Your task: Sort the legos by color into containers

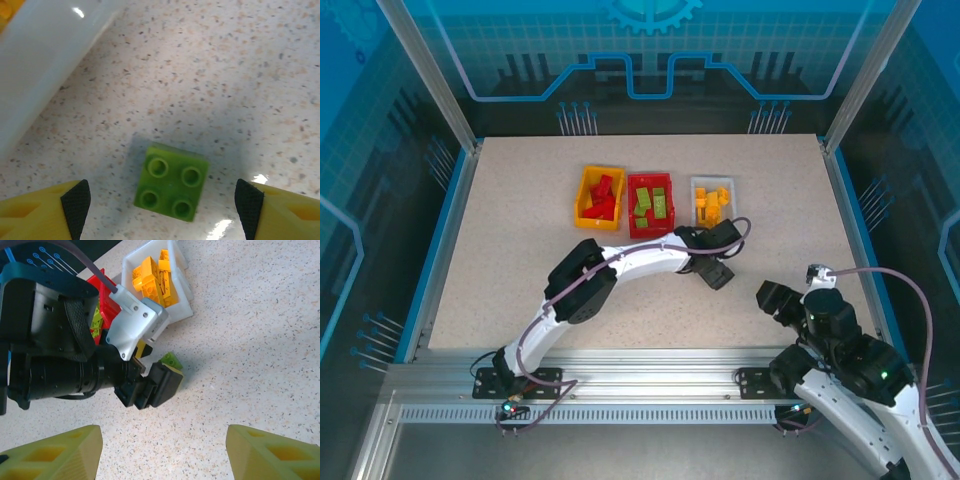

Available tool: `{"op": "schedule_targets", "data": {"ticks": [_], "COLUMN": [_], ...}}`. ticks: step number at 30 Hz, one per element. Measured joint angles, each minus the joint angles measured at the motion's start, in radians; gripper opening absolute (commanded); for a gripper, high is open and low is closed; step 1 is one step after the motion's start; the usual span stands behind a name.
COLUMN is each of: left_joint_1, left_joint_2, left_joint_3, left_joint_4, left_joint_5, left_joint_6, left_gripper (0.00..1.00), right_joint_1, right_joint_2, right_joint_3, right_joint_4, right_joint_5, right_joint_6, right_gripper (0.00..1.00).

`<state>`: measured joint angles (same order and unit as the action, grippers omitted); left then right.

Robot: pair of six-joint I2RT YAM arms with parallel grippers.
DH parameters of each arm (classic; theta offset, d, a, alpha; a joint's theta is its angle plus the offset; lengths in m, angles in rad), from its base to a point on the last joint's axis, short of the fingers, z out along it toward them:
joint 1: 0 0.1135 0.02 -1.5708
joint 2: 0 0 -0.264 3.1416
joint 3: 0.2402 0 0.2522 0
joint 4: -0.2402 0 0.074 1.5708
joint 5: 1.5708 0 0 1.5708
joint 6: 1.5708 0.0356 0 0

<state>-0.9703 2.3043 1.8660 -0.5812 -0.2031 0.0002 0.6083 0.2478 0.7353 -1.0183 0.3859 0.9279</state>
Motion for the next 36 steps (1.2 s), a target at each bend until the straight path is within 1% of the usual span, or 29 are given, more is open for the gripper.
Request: {"op": "schedule_targets", "data": {"ticks": [5,9,12,14,17,20,23,26,29,32,36], "left_joint_1": [0.006,0.006,0.006,0.006,0.006,0.006,0.012,0.036,0.092,0.180,0.297], "left_joint_2": [0.041,0.079,0.085,0.085,0.085,0.060,-0.008,-0.123,-0.260,-0.373,-0.414], "left_joint_3": [0.048,0.076,0.086,0.088,0.086,0.041,-0.047,-0.148,-0.232,-0.277,-0.280], "left_joint_4": [-0.014,-0.031,-0.037,-0.039,-0.038,-0.013,-0.013,-0.011,-0.003,0.011,0.021], "left_joint_5": [0.021,0.039,0.051,0.054,0.055,0.052,0.049,0.047,0.047,0.047,0.043], "left_joint_6": [0.009,0.010,0.006,0.006,0.001,-0.013,-0.052,-0.109,-0.167,-0.221,-0.267], "left_gripper": [0.70,0.58,0.45,0.40,0.40,0.40,0.39,0.39,0.39,0.39,0.39], "right_joint_1": [0.000,0.000,0.000,0.000,0.000,0.000,0.000,0.000,0.000,0.000,0.000], "right_joint_2": [0.036,0.039,0.039,0.039,0.039,0.040,0.057,0.107,0.185,0.287,0.411], "right_joint_3": [0.000,0.000,0.000,0.000,0.000,0.000,0.000,-0.005,-0.031,-0.055,-0.057], "right_joint_4": [0.001,0.002,0.002,0.002,0.002,0.004,0.027,0.094,0.210,0.327,0.468], "right_joint_5": [0.000,0.000,0.000,0.000,0.000,-0.001,-0.019,-0.072,-0.159,-0.238,-0.303], "right_joint_6": [0.000,0.001,0.005,0.008,0.011,0.011,-0.005,-0.043,-0.080,-0.107,-0.125], "right_gripper": [0.67,0.67,0.67,0.67,0.67,0.67,0.69,0.70,0.70,0.71,0.71]}}
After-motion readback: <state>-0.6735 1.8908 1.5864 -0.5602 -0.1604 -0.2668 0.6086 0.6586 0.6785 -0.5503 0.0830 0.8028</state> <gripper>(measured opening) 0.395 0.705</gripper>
